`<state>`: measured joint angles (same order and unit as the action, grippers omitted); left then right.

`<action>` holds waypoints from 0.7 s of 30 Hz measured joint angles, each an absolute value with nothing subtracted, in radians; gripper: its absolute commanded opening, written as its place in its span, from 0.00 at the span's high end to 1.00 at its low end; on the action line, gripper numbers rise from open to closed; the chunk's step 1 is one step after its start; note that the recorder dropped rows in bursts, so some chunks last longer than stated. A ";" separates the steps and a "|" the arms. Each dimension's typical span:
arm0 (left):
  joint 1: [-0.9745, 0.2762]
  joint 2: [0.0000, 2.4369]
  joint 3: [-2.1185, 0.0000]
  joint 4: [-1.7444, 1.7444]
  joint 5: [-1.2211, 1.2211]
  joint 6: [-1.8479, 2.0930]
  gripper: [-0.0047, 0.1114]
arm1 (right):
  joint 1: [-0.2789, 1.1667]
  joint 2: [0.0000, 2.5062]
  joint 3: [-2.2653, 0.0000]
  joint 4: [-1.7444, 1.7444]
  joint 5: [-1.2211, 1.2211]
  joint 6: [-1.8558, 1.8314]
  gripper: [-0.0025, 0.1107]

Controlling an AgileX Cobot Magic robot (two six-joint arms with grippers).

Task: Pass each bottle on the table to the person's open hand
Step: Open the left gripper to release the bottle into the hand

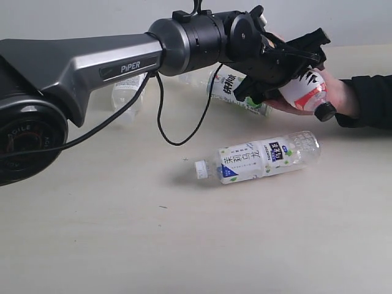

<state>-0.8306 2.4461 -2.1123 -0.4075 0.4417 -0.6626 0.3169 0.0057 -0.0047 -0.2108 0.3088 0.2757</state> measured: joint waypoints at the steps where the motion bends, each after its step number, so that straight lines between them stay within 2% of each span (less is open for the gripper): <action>1: -0.831 2.446 -2.112 -0.407 0.442 -0.663 0.25 | 0.317 0.006 -0.005 -0.211 0.309 0.276 0.98; 21: -0.819 2.371 -2.112 -0.406 0.630 -0.535 0.25 | 0.317 0.006 -0.005 -0.211 0.309 0.276 0.98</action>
<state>-0.8186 2.3715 -2.1123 -0.4057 0.6301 -0.5350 0.3169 0.0057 -0.0047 -0.2108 0.3088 0.2757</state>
